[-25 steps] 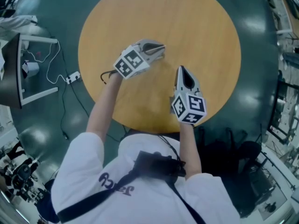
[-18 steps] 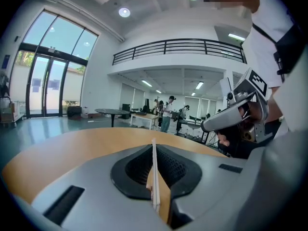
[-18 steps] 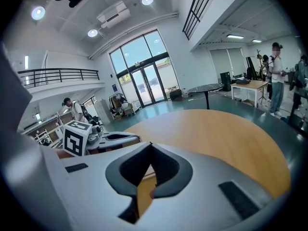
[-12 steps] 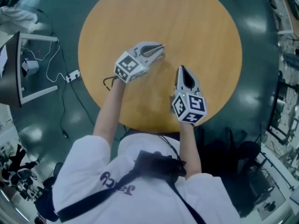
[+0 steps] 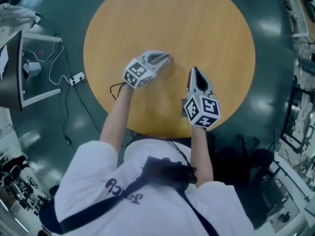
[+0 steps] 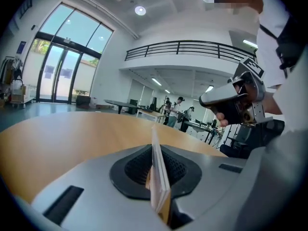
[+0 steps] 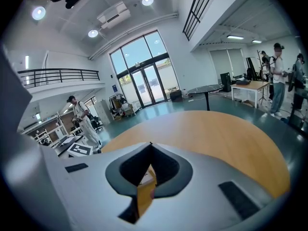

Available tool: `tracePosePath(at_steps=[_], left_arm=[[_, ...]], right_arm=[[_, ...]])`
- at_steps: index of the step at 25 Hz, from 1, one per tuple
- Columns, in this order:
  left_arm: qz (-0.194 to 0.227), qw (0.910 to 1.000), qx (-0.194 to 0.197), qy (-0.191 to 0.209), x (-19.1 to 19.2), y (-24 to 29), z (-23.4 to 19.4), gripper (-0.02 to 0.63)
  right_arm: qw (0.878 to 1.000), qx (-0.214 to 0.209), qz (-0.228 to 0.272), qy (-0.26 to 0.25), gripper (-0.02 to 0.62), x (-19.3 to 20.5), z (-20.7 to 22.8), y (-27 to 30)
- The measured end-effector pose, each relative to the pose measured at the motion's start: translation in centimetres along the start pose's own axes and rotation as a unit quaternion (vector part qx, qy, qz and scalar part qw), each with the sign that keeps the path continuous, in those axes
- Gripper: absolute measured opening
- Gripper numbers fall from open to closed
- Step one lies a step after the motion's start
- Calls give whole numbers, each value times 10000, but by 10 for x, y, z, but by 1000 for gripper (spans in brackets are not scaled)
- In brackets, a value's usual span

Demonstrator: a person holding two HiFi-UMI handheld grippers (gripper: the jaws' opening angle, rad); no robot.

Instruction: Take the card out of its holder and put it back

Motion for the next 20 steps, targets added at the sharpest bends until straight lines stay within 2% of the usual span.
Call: tracePosePath(at_steps=[3, 4, 7, 8, 9, 13, 17, 20], left_arm=[[-182, 9998, 84, 9, 2, 1, -5, 32], [-205, 9998, 76, -37, 3, 0, -7, 52], [-345, 9993, -12, -130, 7, -10, -12, 174], [-392, 9991, -54, -152, 9, -13, -12, 239], [-409, 9989, -110, -179, 10, -18, -12, 261], [-238, 9984, -375, -350, 10, -46, -8, 262], [311, 9971, -477, -509, -8, -84, 17, 262], [745, 9929, -807, -457, -25, -115, 44, 262]], right_arm=[[10000, -44, 43, -51, 20, -2, -2, 0], [9999, -57, 60, -70, 20, -2, -3, 0], [9998, -80, 126, -134, 20, -3, -7, -3], [9997, -79, 152, -155, 20, -3, -8, -5], [9997, -76, 177, -176, 20, -3, -8, -8], [9991, -74, 273, -302, 21, -1, -13, -18], [9980, -157, 390, -474, 20, 2, -26, -31], [9962, -270, 524, -644, 20, 7, -41, -45]])
Point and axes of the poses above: the fingertips, and each gripper's own axes: y forward along the fingers, z to its right, x out of its underside, the point moved 8 cm from there along -y, backward along the fingers, and after that the axes turned 6 degrees about -z, right-handed, at the moved point
